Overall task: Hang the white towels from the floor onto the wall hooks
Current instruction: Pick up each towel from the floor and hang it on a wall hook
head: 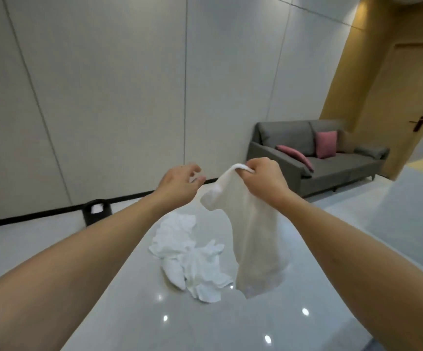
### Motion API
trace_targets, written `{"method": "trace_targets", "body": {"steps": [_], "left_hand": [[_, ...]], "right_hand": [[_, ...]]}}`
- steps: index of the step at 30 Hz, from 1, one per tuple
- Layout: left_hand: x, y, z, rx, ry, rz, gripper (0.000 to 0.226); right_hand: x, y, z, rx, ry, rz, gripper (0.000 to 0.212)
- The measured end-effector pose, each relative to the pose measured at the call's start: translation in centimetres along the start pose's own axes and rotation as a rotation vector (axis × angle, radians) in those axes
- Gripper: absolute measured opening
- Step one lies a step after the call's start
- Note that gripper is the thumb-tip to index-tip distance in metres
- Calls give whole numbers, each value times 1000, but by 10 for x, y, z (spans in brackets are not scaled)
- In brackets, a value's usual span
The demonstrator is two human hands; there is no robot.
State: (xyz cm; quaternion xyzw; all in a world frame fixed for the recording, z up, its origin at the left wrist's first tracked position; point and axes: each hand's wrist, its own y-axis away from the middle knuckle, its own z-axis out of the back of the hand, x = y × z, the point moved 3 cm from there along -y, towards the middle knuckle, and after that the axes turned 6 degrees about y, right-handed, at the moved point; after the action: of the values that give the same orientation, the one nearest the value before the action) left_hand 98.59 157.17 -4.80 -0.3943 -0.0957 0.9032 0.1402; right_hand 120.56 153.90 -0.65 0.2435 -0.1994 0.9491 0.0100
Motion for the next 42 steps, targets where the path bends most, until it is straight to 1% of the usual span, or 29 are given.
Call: {"method": "trace_targets", "body": {"steps": [2, 6, 8, 11, 16, 19, 24, 27, 30, 33, 38, 42], "left_hand": [[43, -8, 44, -76, -64, 86, 40], [119, -5, 126, -224, -140, 290, 44], [153, 11, 164, -290, -183, 380, 44], [199, 53, 216, -342, -283, 498, 45], [269, 152, 302, -384, -400, 700, 47], [308, 211, 360, -474, -404, 781, 50], [357, 295, 468, -603, -367, 825, 54], [375, 342, 530, -569, -344, 837, 62], [392, 379, 587, -553, -366, 840, 65], [415, 408, 630, -570, -387, 853, 56], [471, 448, 692, -740, -501, 973, 26], [512, 461, 747, -847, -610, 1040, 12]], "right_hand": [[37, -36, -40, 54, -56, 86, 44], [123, -87, -130, 219, -123, 248, 36], [173, -98, -174, 302, -169, 330, 34], [256, -97, -236, 400, -250, 459, 34], [404, -41, -320, 579, -337, 694, 38], [493, 6, -355, 647, -371, 809, 38], [645, 83, -393, 721, -435, 924, 38], [732, 130, -405, 753, -491, 987, 40], [809, 172, -417, 791, -550, 1078, 32], [873, 208, -434, 843, -590, 1162, 32], [970, 250, -475, 940, -658, 1290, 42], [1042, 264, -516, 962, -693, 1407, 48]]}}
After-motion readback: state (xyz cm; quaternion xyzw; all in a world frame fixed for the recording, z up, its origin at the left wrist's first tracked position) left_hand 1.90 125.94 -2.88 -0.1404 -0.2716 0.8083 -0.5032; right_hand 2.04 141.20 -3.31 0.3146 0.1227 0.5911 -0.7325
